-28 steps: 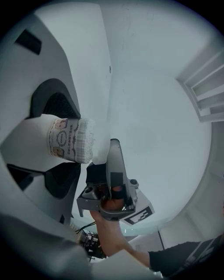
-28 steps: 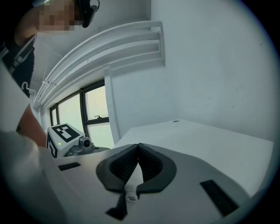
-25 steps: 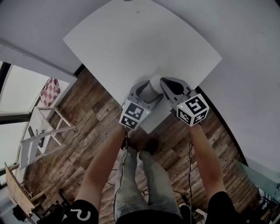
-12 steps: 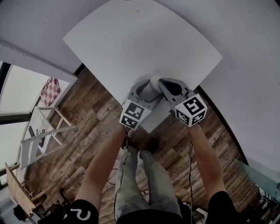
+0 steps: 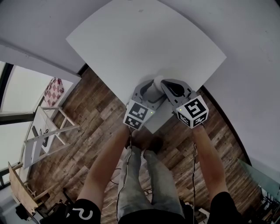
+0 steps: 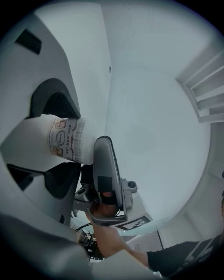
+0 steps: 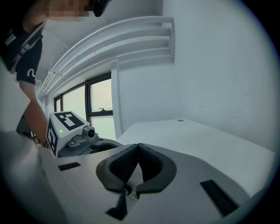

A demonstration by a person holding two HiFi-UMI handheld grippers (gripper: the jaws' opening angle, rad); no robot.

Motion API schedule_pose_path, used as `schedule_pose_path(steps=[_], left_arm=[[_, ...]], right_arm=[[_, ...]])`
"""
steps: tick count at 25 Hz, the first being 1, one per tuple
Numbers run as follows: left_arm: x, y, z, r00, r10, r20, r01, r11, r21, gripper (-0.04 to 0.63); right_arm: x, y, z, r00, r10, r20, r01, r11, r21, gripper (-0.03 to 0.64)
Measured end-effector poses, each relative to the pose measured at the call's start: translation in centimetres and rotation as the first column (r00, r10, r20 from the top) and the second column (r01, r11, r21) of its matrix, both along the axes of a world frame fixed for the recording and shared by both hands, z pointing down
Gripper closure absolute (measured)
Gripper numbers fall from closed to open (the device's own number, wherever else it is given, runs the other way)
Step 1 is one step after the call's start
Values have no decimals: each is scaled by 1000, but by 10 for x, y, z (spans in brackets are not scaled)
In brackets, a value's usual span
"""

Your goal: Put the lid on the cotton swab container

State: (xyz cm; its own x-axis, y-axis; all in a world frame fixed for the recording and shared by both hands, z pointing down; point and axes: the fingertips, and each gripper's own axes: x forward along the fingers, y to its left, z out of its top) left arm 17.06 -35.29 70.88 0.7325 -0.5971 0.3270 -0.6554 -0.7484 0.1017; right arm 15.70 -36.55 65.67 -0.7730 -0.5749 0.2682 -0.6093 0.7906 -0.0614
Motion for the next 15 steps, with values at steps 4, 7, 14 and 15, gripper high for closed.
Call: schedule_pose_path(steps=[4, 7, 14, 15], left_arm=[[-1, 0, -2, 1000, -1, -1, 1, 1000, 3, 261], [-2, 0, -2, 1000, 0, -3, 0, 1000, 2, 259], [-2, -1, 0, 1000, -1, -3, 1, 1000, 0, 261], [-2, -1, 1, 1000, -2, -3, 2, 1000, 0, 259]], right_arm=[[-2, 1, -1, 1000, 1, 2, -1, 1000, -3, 603], [-3, 1, 0, 1000, 0, 16, 1, 1000, -10, 603], [-5, 0, 2, 998, -4, -55, 6, 1000, 31, 603], [-5, 1, 3, 998, -1, -62, 3, 999, 32, 604]])
